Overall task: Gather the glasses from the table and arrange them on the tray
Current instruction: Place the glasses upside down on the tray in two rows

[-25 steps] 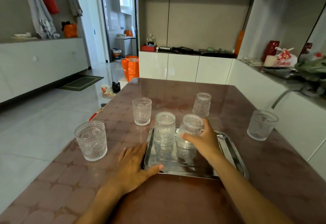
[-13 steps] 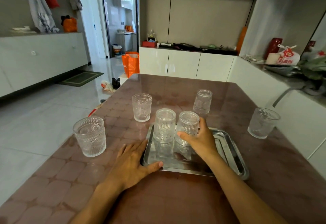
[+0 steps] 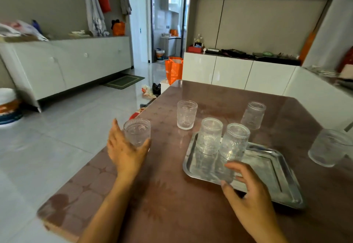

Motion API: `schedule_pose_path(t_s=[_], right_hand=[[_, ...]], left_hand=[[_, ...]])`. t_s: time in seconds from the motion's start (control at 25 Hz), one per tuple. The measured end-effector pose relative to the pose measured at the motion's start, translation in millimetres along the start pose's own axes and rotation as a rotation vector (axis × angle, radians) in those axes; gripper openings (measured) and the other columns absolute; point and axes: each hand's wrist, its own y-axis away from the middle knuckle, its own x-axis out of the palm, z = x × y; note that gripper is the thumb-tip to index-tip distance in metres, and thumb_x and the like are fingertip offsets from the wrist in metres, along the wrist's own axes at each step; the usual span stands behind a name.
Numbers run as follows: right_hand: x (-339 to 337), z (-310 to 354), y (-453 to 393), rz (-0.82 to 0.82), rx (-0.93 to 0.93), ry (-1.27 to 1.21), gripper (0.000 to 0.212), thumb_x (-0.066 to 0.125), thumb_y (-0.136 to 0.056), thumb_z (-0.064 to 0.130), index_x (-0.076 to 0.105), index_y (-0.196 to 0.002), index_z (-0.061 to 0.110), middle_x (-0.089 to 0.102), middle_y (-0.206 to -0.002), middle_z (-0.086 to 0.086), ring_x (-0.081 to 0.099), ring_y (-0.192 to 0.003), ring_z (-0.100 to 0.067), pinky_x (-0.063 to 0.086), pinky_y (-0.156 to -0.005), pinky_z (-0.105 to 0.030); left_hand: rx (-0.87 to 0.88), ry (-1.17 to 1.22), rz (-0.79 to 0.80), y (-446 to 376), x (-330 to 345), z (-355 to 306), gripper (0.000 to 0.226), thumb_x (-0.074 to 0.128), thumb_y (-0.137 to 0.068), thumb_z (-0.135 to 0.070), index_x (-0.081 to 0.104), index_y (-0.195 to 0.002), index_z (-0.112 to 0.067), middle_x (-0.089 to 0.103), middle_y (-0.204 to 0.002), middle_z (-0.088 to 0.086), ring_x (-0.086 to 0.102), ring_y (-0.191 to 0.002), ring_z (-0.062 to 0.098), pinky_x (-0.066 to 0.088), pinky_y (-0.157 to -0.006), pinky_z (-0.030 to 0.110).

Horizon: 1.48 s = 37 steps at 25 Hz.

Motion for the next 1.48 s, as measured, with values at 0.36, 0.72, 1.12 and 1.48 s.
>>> schedule_pose_path(t_s=[0.36,0.72,1.12,1.48], right_hand=[[-14,28,-14,0.151,0.499,-0.768,0.026,0.068,-0.094,0.024,0.063,-0.118,0.015,0.078,-0.103,-0.013,0.073,-0.082,-0.024,0.059,-0.068,-0.032],[-67,-15,-14,0.433,0.478,-1.304,0.062,0.079,-0.084,0.036,0.059,-0.135,0.006,0.063,-0.132,-0.022,0.060,-0.120,-0.041,0.047,-0.095,-0.059],[-72,-69,-92,-0.278,0.423,-0.217,0.067,0.093,-0.060,0.020,0.054,-0.114,0.032,0.067,-0.106,0.012,0.066,-0.095,-0.008,0.055,-0.073,-0.026],[-46,-99,-103,-0.188,0.347,-0.107,0.081,0.090,-0.062,0.031,0.043,-0.128,0.039,0.062,-0.116,0.016,0.063,-0.106,-0.012,0.053,-0.091,-0.035]], left_hand=[[0.284,0.303,0.274,32,4,-32,0.090,0.091,-0.057,-0.041,0.046,-0.135,-0.042,0.058,-0.134,-0.008,0.055,-0.122,0.018,0.046,-0.106,0.040],[1.319,-0.096,0.706,96,36,-115,0.098,0.080,-0.074,-0.026,0.024,-0.154,-0.034,0.020,-0.164,-0.003,0.019,-0.150,0.021,0.021,-0.120,0.046],[0.466,-0.272,0.755,72,67,-35,0.103,0.034,-0.064,-0.097,0.025,-0.148,-0.039,0.055,-0.144,-0.003,0.048,-0.133,0.023,0.017,-0.115,0.061],[0.487,-0.265,0.755,68,74,-25,0.123,0.032,-0.052,-0.103,0.019,-0.153,-0.035,0.044,-0.154,-0.001,0.037,-0.142,0.022,0.013,-0.117,0.060]])
